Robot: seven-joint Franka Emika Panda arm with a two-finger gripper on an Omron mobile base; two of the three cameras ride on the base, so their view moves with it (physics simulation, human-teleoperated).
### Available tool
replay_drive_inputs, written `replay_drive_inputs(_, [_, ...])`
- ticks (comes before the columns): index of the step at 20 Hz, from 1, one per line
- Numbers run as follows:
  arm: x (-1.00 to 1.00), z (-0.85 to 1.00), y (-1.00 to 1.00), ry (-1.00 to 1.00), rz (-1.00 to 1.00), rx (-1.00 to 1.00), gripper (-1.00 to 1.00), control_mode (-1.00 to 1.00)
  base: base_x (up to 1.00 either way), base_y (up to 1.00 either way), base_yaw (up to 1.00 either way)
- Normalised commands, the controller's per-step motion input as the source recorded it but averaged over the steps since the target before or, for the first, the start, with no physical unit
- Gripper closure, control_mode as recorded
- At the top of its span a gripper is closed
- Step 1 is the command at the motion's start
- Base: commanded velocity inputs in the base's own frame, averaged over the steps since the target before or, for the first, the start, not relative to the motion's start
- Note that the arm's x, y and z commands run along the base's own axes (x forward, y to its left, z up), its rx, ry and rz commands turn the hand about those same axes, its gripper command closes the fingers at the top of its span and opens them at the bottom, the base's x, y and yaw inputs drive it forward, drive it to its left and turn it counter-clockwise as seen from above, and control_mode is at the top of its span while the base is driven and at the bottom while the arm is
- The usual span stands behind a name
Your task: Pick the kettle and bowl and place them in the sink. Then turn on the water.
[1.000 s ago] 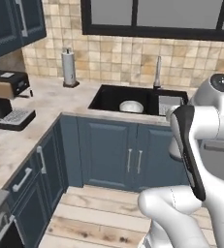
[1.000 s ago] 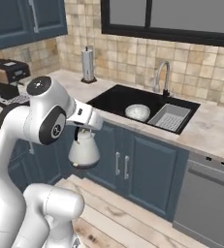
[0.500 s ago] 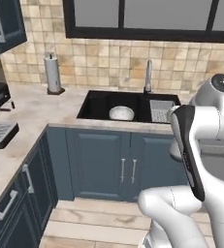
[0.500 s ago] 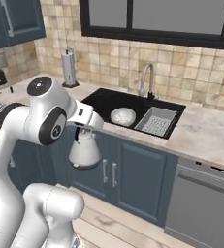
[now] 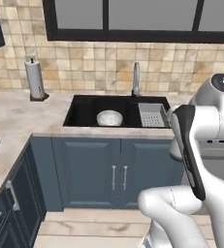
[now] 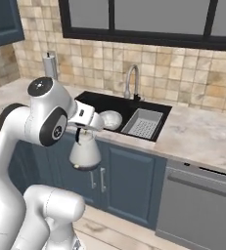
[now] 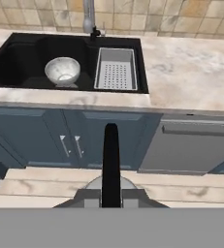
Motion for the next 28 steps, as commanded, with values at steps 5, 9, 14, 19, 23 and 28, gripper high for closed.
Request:
replay_drive_inputs(5, [0.0, 0.0, 0.0, 0.0, 0.0, 0.0, 1.0, 1.0, 0.29, 0.0, -0.36])
replay_drive_inputs(9, [0.0, 0.0, 0.0, 0.0, 0.0, 0.0, 1.0, 1.0, 0.33, 0.0, -0.39])
replay_drive_inputs(14, [0.0, 0.0, 0.0, 0.0, 0.0, 0.0, 1.0, 1.0, 0.45, 0.0, -0.28])
replay_drive_inputs(19, [0.0, 0.0, 0.0, 0.0, 0.0, 0.0, 1.0, 1.0, 0.69, 0.0, -0.06])
replay_drive_inputs(23, [0.0, 0.0, 0.0, 0.0, 0.0, 0.0, 1.0, 1.0, 0.74, 0.0, -0.01])
replay_drive_inputs(28, [0.0, 0.0, 0.0, 0.0, 0.0, 0.0, 1.0, 1.0, 0.65, 0.0, 0.0])
